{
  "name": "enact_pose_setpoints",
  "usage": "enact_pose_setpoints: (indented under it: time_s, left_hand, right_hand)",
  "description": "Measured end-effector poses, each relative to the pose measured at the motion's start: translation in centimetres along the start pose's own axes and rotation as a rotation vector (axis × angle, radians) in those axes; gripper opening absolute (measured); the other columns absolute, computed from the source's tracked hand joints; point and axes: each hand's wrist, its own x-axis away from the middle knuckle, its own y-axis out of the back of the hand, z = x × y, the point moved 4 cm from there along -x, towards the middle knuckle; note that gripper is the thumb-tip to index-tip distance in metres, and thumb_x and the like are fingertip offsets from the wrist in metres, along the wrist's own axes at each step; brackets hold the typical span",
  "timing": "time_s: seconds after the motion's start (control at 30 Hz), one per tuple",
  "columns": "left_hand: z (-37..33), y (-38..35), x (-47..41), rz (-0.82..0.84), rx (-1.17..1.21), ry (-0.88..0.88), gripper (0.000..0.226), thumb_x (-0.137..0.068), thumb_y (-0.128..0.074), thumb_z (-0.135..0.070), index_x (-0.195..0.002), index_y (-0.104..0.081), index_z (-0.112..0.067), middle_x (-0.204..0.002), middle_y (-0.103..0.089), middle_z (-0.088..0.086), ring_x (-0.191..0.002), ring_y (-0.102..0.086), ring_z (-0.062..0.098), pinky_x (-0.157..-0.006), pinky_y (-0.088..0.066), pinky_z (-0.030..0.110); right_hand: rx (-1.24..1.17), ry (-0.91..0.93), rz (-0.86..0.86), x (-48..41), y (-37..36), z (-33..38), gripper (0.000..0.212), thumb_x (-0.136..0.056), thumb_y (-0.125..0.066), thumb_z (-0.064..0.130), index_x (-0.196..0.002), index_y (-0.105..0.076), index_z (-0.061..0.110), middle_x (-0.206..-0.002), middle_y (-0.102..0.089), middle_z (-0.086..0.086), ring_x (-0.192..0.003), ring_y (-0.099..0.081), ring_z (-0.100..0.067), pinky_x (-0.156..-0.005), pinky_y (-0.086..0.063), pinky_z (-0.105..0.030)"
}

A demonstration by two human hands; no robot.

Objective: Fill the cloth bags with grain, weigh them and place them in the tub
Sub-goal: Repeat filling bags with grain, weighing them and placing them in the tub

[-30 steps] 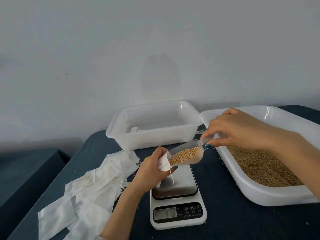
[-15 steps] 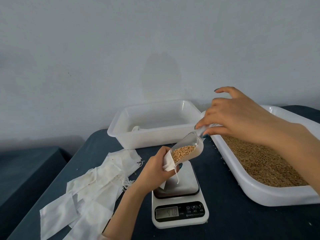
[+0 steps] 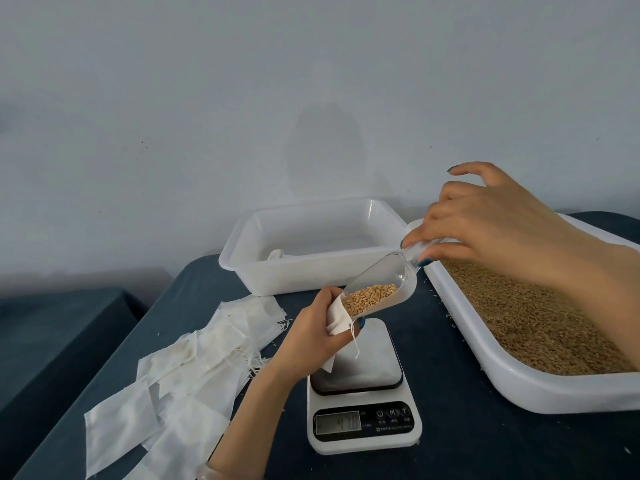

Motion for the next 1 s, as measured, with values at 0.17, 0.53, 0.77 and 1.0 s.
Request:
enact_pose_setpoints:
  time_s: [0.17,0.53,0.77,1.0]
  left_hand:
    - [0.0,0.2,0.0,-0.015,0.007,0.000,0.034,-0.089,-0.072,-0.033,-0.112,-0.049,-0.026,-0.100,-0.065,-0.017,-0.086,-0.063,0.000,-0.068,-0.051,0.017]
    - [-0.6,0.6,0.1,-0.038,0.077,-0.024,0.029,-0.090,-0.070,-0.027,-0.111,-0.050,-0.027,-0.091,-0.064,-0.019,-0.078,-0.060,-0.001,-0.066,-0.048,0.015]
    - [-1.4,0.8,0.3,-0.037,0.253,-0.058,0.030,-0.081,-0.061,-0.045,-0.107,-0.054,-0.030,-0.087,-0.061,-0.015,-0.078,-0.055,0.004,-0.069,-0.047,0.019]
    - [-1.8,1.2,0.3,-0.040,0.419,-0.062,0.025,-0.096,-0.050,-0.044,-0.104,-0.056,-0.021,-0.078,-0.050,-0.013,-0.066,-0.043,0.007,-0.063,-0.040,0.018]
  right_hand:
    - [-0.008,-0.004,0.000,0.0,0.3,-0.1,0.043,-0.086,-0.036,0.061,-0.106,-0.070,0.045,-0.083,-0.068,0.018,-0.087,-0.060,-0.015,-0.106,-0.029,-0.043]
    - [-0.492,-0.249,0.052,2.5,-4.4,-2.1,0.026,-0.078,-0.042,0.066,-0.100,-0.056,0.064,-0.089,-0.066,0.027,-0.089,-0.053,-0.001,-0.094,-0.039,-0.037]
    - [-1.049,-0.426,0.162,4.7,-8.3,-1.6,0.033,-0.080,-0.060,0.048,-0.109,-0.069,0.035,-0.112,-0.070,0.016,-0.110,-0.063,-0.004,-0.103,-0.047,-0.044]
    - [-1.121,-0.594,0.071,5.8,-8.4,-3.1,0.028,-0.084,-0.059,0.048,-0.110,-0.068,0.044,-0.110,-0.070,0.022,-0.100,-0.063,0.006,-0.089,-0.044,-0.025]
